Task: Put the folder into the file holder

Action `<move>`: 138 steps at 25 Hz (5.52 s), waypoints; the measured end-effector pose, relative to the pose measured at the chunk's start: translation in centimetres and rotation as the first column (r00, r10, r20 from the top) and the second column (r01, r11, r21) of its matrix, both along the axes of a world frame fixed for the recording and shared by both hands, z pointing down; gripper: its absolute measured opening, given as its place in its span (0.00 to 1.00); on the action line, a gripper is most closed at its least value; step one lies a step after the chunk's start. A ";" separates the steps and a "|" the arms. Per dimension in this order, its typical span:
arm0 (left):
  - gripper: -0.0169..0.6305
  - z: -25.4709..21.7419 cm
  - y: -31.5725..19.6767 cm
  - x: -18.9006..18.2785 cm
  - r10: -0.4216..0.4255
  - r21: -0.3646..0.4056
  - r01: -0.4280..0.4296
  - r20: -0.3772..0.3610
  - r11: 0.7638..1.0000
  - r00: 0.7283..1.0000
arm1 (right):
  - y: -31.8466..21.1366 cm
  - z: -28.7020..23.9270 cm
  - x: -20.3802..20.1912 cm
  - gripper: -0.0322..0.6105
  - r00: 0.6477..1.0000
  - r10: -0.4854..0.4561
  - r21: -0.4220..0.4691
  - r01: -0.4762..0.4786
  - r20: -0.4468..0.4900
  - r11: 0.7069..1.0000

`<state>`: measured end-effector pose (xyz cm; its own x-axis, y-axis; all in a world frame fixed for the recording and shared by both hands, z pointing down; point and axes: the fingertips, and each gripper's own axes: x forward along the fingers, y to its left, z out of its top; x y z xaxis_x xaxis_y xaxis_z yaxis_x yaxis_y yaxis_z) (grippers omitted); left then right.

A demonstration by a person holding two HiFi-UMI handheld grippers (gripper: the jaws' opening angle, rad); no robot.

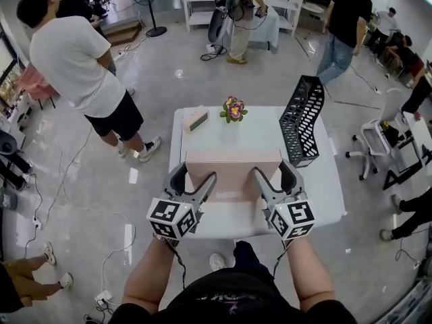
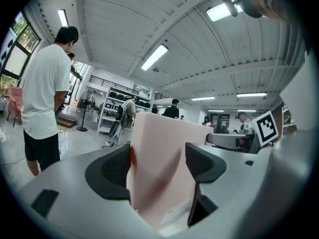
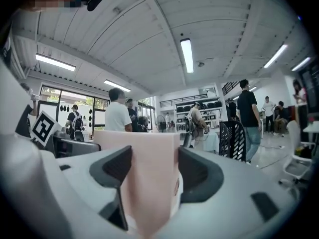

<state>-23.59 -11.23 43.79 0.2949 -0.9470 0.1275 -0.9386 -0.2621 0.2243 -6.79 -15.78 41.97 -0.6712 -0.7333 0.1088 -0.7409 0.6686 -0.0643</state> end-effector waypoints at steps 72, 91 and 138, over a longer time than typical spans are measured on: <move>0.36 -1.3 1.2 6.6 -0.313 0.022 0.312 0.082 0.950 0.946 | 1.3 1.9 2.3 0.29 0.749 -0.648 0.027 0.656 -0.138 0.754; 0.03 -3.1 -7.3 21.8 0.120 0.048 -0.124 0.067 0.991 0.990 | -4.5 -0.4 14.4 0.26 0.963 -0.260 -0.037 0.263 0.070 0.964; 0.03 -5.8 -3.4 23.9 0.696 0.119 -0.692 0.002 0.712 0.718 | 1.8 -11.9 16.9 0.26 0.873 0.476 0.122 -0.486 0.104 0.865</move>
<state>0.33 -14.63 38.02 0.8770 -0.4802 0.0145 -0.4740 -0.8599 0.1898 10.14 -14.02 30.06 -0.2332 -0.9710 -0.0519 -0.9699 0.2361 -0.0593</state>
